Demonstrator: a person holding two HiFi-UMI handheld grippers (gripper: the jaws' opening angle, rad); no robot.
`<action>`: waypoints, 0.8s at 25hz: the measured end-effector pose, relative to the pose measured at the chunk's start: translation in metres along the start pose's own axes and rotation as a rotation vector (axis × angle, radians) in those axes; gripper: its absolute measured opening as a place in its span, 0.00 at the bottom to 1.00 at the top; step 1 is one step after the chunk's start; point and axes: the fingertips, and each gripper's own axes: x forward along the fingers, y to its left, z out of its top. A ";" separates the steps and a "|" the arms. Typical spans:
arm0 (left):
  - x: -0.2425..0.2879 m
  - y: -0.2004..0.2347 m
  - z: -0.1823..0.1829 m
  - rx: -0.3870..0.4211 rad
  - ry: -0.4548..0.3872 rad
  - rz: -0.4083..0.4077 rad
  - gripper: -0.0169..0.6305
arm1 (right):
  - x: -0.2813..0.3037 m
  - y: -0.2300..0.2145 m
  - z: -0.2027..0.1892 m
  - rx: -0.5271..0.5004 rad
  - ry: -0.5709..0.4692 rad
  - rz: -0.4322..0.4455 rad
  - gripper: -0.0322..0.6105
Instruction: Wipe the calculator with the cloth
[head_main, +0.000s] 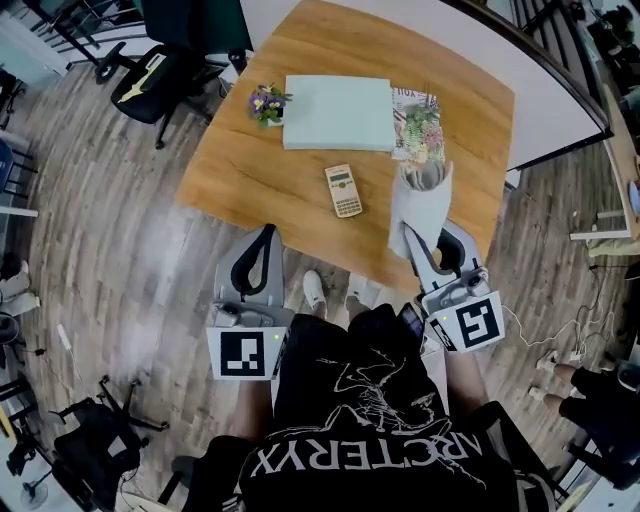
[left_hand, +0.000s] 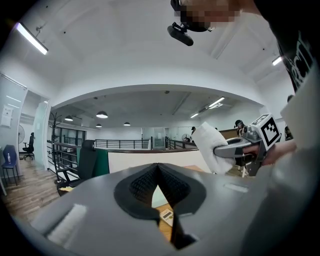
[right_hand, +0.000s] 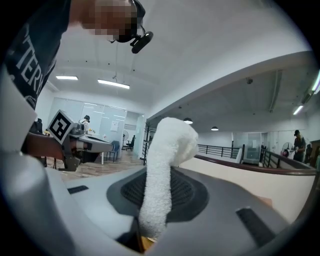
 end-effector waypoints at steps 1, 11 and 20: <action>0.004 0.000 -0.001 -0.001 0.003 0.000 0.03 | 0.003 -0.003 -0.002 -0.001 0.006 0.005 0.19; 0.016 0.007 0.010 0.013 -0.038 0.097 0.03 | 0.037 -0.022 -0.022 -0.086 0.048 0.111 0.19; 0.004 0.013 0.010 0.018 -0.014 0.174 0.03 | 0.148 0.004 -0.182 -0.675 0.504 0.495 0.19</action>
